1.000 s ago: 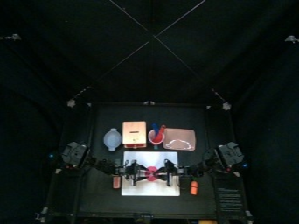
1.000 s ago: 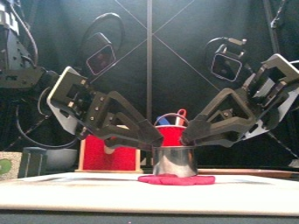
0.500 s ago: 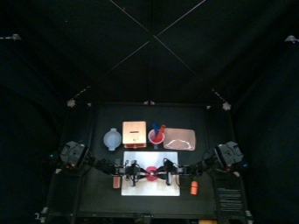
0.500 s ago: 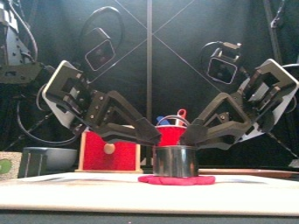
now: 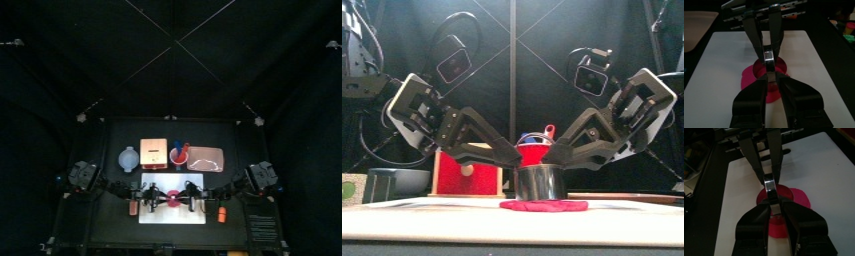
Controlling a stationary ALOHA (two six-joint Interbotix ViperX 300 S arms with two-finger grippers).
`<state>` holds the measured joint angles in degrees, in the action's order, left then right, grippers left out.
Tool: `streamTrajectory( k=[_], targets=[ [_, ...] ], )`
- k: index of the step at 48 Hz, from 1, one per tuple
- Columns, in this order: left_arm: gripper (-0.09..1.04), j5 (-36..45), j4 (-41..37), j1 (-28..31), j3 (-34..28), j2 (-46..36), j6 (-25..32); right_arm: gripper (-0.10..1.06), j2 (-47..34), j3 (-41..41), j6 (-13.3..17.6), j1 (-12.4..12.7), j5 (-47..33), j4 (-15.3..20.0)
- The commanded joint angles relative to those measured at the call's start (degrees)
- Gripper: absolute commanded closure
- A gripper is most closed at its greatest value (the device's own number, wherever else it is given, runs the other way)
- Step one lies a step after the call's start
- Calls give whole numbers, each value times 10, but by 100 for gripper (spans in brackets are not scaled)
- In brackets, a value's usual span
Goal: Get the cutter from the drawer then cut the dough then place the extra dough in the bowl
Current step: Cut the dough
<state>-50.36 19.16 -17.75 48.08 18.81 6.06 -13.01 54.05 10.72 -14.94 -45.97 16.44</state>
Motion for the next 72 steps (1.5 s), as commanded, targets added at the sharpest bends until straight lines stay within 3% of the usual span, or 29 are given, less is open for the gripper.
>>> streamTrajectory(
  k=[1,11,16,28,58,72],
  targets=[
    [34,6,0,1,-8,-14,2,39,11,2,3,0,14,2],
    [34,39,-1,0,-18,-24,6,39,18,0,-2,2,23,-3],
    [34,45,0,0,-18,-40,33,39,31,-3,-9,4,24,-21],
    [34,57,25,-6,-20,-50,70,39,33,-10,-35,-1,60,-24],
    [34,97,28,-26,-21,-25,68,39,25,-28,-34,-1,146,-34],
    [34,101,34,-29,-18,-25,68,39,-1,-28,-29,-1,149,-31]
  ],
)
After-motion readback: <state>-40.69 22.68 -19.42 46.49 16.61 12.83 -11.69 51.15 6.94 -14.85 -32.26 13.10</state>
